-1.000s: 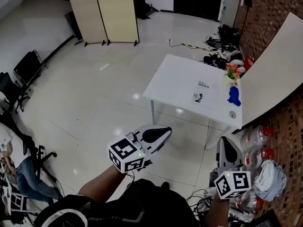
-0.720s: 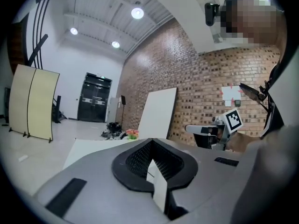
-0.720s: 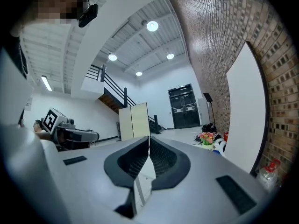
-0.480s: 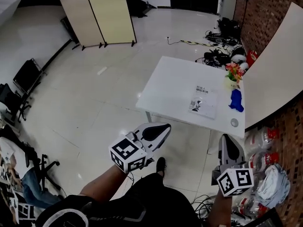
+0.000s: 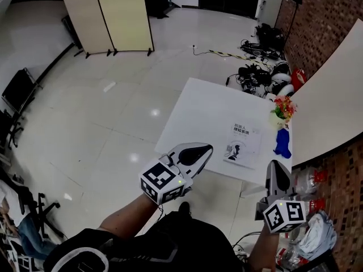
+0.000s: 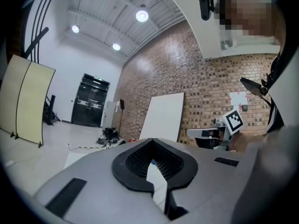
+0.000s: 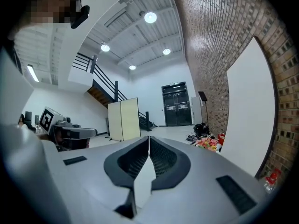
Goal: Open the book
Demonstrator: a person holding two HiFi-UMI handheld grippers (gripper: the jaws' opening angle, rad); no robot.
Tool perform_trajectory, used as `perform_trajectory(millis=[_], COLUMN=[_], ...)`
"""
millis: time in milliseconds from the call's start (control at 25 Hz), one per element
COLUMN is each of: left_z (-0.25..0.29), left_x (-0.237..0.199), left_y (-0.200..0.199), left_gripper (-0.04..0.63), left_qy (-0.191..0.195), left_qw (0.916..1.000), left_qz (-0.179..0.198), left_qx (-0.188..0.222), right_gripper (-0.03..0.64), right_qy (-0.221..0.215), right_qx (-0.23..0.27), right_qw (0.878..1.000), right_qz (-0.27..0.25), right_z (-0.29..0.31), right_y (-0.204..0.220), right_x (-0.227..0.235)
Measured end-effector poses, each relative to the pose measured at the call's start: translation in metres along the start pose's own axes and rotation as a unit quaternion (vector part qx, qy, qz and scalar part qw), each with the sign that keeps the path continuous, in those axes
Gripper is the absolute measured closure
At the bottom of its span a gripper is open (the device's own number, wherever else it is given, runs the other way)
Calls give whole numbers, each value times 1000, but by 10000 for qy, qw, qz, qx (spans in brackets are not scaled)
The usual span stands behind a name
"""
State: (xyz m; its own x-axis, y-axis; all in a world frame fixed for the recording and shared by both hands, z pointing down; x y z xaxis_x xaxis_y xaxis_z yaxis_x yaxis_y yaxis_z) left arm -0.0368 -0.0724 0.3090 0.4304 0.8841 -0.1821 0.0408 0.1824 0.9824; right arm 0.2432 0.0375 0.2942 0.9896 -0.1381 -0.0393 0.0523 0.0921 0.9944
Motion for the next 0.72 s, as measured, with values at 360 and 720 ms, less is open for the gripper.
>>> perform_trajectory(millis=[360,720], left_z=[57,156], left_x=[-75,-104], left_y=[-2,11], left_gripper=[598,598], left_qy=[-155,-150], left_qw=[9995,9982], left_qz=[-267,-313], left_qx=[95,-486], right_gripper=[615,614], right_qy=[115,79], right_qx=[-271,-620], right_qw=[9996,9979], right_qz=[-37,179], right_z=[83,150], right_y=[-3,25], right_x=[25,104])
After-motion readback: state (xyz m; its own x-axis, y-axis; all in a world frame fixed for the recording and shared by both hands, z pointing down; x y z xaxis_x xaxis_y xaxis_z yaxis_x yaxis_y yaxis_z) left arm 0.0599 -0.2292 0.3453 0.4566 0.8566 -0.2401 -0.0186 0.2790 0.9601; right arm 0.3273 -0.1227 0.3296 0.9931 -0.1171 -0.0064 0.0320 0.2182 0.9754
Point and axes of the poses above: the fingertips, and each gripper's own axes: z forward along the fingers, x to its right, y out of its underside, the point moved 10 cm from there along -z, backward along the fingers, and after that the axes turned 5 degrees about -z, right-handed, at the moved point
